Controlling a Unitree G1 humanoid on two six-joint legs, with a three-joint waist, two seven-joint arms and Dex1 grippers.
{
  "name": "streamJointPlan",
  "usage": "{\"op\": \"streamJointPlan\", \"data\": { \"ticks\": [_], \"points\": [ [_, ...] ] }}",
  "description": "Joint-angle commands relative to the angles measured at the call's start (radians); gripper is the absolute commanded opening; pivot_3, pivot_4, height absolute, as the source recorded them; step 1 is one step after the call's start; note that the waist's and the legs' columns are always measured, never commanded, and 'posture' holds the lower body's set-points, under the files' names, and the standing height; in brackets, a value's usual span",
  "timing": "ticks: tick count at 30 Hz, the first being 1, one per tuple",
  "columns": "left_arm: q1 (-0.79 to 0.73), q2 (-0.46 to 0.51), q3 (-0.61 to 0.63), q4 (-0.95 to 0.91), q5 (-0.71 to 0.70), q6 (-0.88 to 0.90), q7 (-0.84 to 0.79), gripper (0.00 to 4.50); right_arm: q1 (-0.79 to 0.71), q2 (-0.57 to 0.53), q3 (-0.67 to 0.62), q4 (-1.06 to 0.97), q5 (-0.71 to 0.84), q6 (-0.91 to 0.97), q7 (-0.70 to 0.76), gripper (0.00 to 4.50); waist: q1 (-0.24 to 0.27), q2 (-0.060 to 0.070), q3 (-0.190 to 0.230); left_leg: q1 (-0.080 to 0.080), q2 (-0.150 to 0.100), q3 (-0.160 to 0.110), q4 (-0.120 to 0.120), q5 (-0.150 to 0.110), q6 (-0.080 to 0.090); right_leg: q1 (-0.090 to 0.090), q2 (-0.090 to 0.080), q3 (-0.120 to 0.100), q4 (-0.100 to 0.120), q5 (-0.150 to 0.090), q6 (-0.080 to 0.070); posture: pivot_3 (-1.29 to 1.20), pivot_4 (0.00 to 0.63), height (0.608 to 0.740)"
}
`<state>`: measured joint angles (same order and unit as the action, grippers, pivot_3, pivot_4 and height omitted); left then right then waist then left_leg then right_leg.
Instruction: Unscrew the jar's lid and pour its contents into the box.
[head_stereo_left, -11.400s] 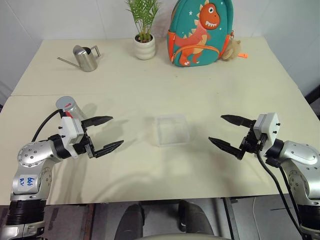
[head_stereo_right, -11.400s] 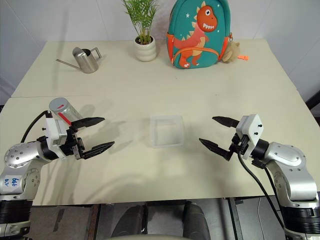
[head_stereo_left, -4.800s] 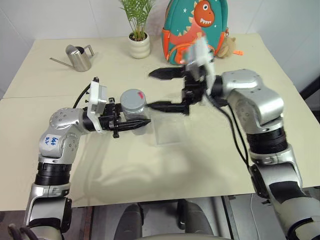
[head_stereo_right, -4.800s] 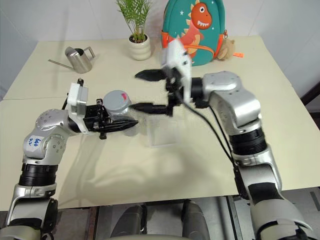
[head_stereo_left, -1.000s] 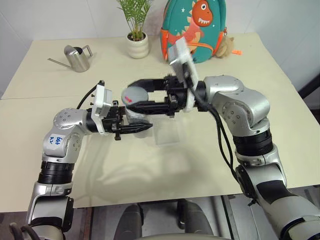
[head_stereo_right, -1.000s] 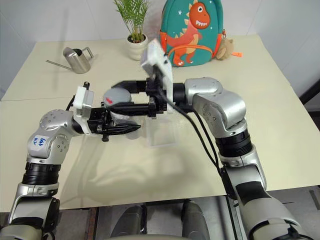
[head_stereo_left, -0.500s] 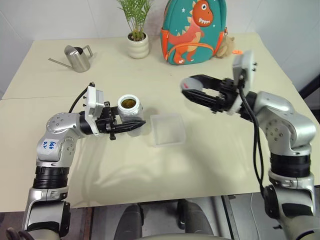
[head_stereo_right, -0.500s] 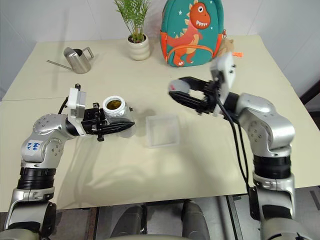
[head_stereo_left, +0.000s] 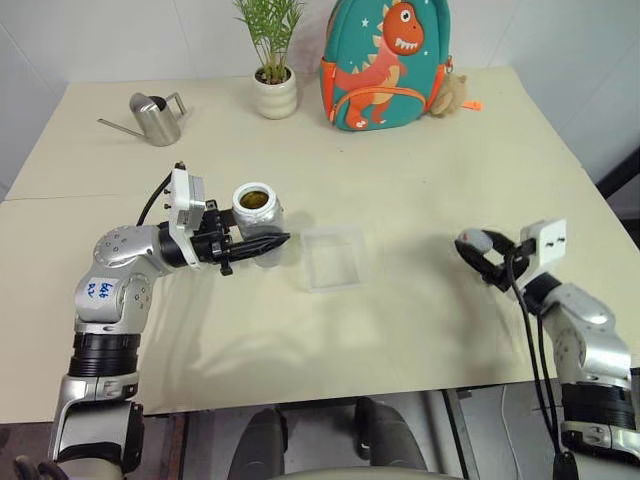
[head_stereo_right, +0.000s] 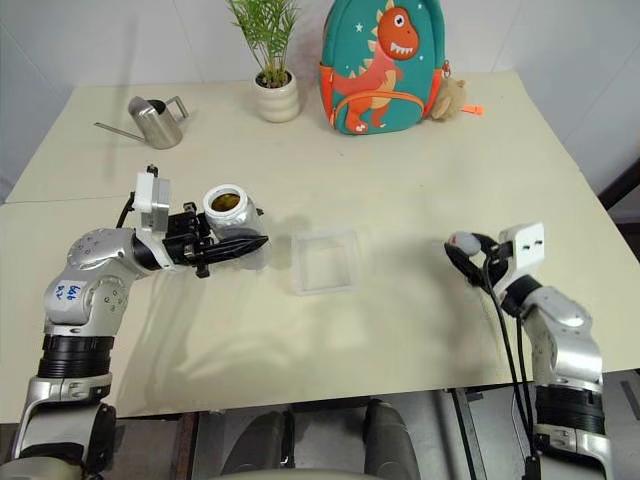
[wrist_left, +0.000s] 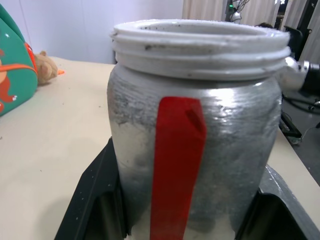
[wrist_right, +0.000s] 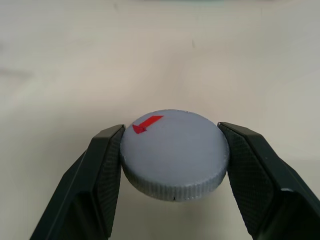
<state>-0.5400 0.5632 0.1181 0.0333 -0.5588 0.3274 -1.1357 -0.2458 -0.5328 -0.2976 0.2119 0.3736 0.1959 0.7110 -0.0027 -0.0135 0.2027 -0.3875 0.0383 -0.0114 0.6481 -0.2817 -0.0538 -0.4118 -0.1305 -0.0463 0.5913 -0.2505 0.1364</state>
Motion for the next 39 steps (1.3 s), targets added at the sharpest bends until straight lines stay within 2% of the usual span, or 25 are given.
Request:
{"op": "streamJointPlan", "data": {
  "ticks": [1,3,5,6,12,17,24,27,32,39],
  "points": [
    [-0.021,0.000,0.006,-0.010,-0.022,0.005,-0.006,1.95,0.024,0.004,0.003,-0.022,0.021,-0.009,0.031,3.11,-0.001,0.000,0.000,0.000,0.000,0.000,0.000,0.000,0.000,0.000,0.000,0.000,0.000,0.000,0.000,0.00,0.150,0.740],
    [-0.021,0.002,0.006,-0.011,-0.023,0.006,-0.008,1.95,0.036,0.006,-0.002,-0.030,0.030,0.005,0.026,3.61,0.000,0.000,0.000,0.000,0.000,0.000,0.000,0.000,0.000,0.000,0.000,0.000,0.000,0.000,0.000,0.00,0.150,0.740],
    [-0.022,0.003,0.006,-0.011,-0.023,0.009,-0.009,1.95,0.045,-0.004,-0.012,-0.053,0.048,0.021,0.033,4.32,0.001,0.000,0.000,0.000,0.000,0.000,0.000,0.000,0.000,0.000,0.000,0.000,0.000,0.000,0.000,0.00,0.150,0.740],
    [-0.022,0.004,0.007,-0.012,-0.024,0.011,-0.009,1.95,0.046,-0.011,-0.020,-0.073,0.063,0.036,0.037,4.48,0.001,0.000,0.000,0.000,0.000,0.000,0.000,0.000,0.000,0.000,0.000,0.000,0.000,0.000,0.000,0.00,0.150,0.740],
    [-0.040,0.006,0.002,0.012,-0.008,0.010,-0.005,1.95,0.015,-0.121,-0.032,-0.295,0.176,0.173,0.108,4.48,0.001,0.000,0.000,0.000,0.000,0.000,0.001,0.000,0.000,0.000,0.000,0.000,0.000,0.000,0.000,0.00,0.150,0.740],
    [-0.107,0.000,-0.038,0.094,0.049,-0.040,-0.021,1.95,-0.063,-0.250,0.048,-0.467,0.261,0.320,0.211,4.48,0.003,0.000,0.000,0.000,0.000,0.000,0.001,0.000,0.000,0.001,0.000,0.000,0.000,0.000,0.000,0.00,0.150,0.740],
    [-0.200,-0.024,-0.078,0.182,0.107,-0.098,-0.027,1.95,-0.174,-0.291,0.140,-0.526,0.250,0.363,0.261,4.48,0.005,0.000,0.000,-0.001,0.000,0.000,0.001,0.000,0.000,0.000,0.000,0.000,-0.001,0.000,0.000,0.00,0.150,0.740],
    [-0.238,-0.025,-0.090,0.224,0.148,-0.141,-0.013,1.95,-0.144,-0.339,0.164,-0.551,0.239,0.364,0.324,4.48,0.017,0.000,0.000,-0.003,0.000,0.000,0.001,0.000,0.000,0.000,0.000,0.000,-0.003,0.000,0.001,0.00,0.150,0.740],
    [-0.296,-0.037,-0.091,0.266,0.222,-0.179,0.087,1.95,-0.072,-0.340,0.118,-0.575,0.241,0.370,0.289,4.48,0.029,-0.001,0.000,-0.003,0.000,0.000,0.001,0.000,0.000,0.000,0.000,0.000,-0.004,0.001,0.002,0.00,0.150,0.740],
    [-0.348,-0.108,-0.152,0.318,0.377,-0.396,0.203,1.95,0.024,-0.318,0.070,-0.665,0.273,0.403,0.212,4.48,0.031,-0.001,0.001,-0.003,-0.001,0.000,0.003,0.000,0.000,0.000,0.000,0.000,-0.003,0.001,0.003,0.00,0.150,0.740]
  ]
}}
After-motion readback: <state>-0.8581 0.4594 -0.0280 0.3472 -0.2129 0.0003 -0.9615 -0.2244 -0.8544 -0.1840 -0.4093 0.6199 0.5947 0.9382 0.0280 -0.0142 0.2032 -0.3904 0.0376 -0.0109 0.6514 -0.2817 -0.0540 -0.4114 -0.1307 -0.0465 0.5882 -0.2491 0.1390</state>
